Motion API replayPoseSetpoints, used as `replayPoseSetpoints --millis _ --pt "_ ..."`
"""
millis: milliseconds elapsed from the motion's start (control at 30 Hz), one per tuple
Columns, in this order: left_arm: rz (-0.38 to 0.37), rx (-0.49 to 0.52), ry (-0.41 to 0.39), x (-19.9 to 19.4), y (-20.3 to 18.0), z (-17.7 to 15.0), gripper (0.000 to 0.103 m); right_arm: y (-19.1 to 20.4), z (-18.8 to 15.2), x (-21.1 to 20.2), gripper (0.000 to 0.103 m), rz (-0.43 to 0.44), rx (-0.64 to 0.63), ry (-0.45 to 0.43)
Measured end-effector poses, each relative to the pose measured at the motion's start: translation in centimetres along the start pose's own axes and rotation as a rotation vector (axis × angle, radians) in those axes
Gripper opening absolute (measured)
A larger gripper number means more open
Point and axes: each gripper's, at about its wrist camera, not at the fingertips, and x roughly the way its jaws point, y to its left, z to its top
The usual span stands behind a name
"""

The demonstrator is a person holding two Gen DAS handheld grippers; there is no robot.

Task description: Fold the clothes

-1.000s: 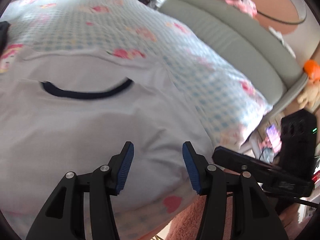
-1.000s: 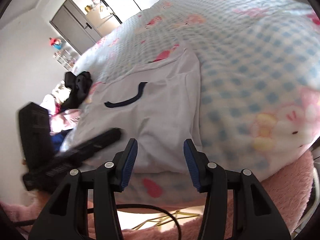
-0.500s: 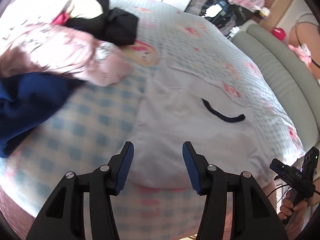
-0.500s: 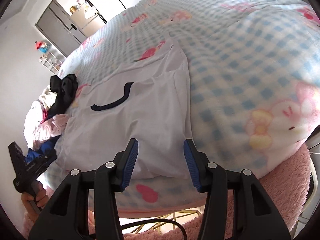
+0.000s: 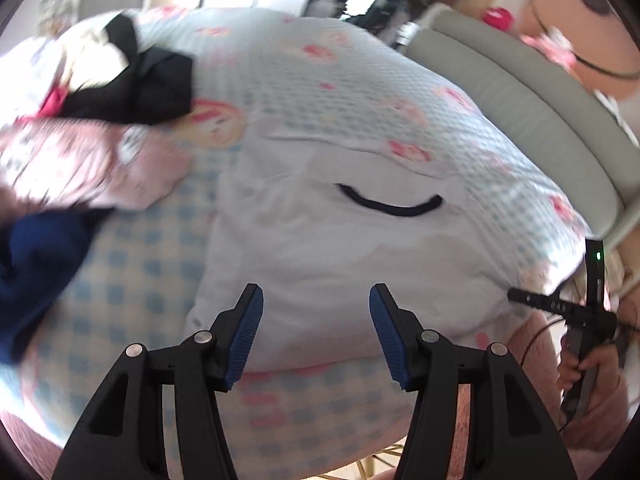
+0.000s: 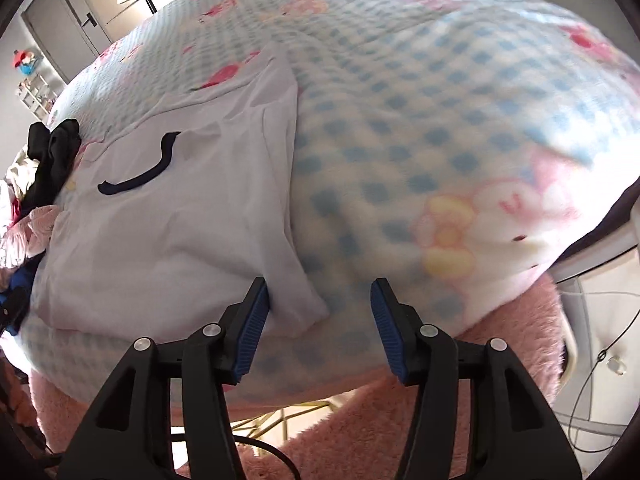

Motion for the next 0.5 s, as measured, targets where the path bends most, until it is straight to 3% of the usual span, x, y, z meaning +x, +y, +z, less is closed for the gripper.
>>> replayPoseSetpoints --millis 133,233,333,400,500 --pt "-0.04 0.06 0.048 2.7 -2.1 1.3 0.058 1.9 0.7 -2.4 0.053 0.042 -0.093 -0.1" --pt "-0.122 0.036 0.081 4.7 -2.9 1.6 0.058 3.4 0.8 -1.3 0.053 0.052 -0.16 -0.068" --pt "-0.06 0.008 0.137 6.4 -2.9 0.5 0.058 2.3 0.0 1.2 0.051 -0.02 -0.133 0.031" --pt "-0.025 -0.005 0.148 6.1 -2.0 -0.3 0.057 0.6 -0.5 1.0 0.054 -0.043 -0.098 0.037" --pt "-0.042 -0.045 0.139 4.7 -0.2 -0.7 0.057 -0.7 -1.0 -0.3 0.055 -0.069 -0.08 0.023"
